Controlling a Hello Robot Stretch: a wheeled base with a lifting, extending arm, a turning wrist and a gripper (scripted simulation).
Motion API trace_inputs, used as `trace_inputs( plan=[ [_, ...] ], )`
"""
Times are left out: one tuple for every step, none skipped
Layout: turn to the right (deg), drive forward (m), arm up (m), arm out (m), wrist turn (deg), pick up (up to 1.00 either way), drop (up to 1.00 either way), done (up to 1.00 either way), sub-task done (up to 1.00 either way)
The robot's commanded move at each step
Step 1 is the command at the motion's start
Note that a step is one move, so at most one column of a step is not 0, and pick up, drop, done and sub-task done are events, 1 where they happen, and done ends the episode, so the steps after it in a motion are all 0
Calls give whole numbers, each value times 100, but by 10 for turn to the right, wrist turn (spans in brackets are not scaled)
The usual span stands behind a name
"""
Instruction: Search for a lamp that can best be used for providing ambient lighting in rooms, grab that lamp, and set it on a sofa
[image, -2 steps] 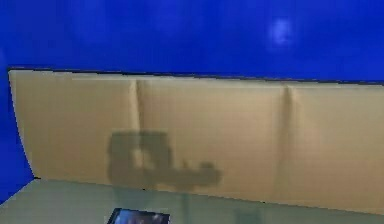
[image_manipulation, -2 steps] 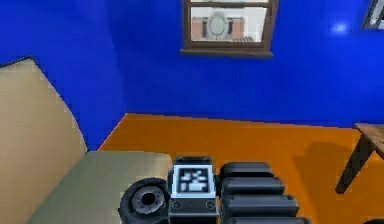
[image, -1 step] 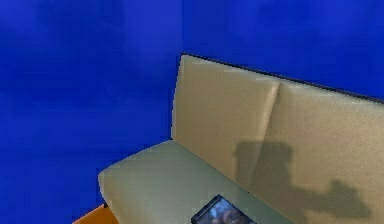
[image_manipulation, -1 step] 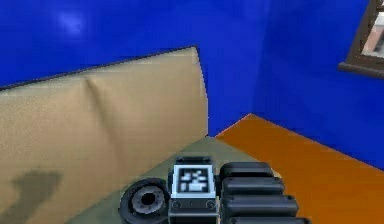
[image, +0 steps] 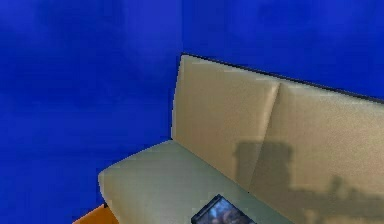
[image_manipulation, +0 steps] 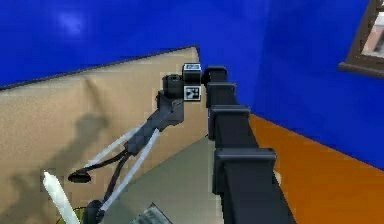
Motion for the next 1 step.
trace_inputs(
  plan=[
    [0, 0, 0, 0, 390, 0, 0, 0, 0]
  ],
)
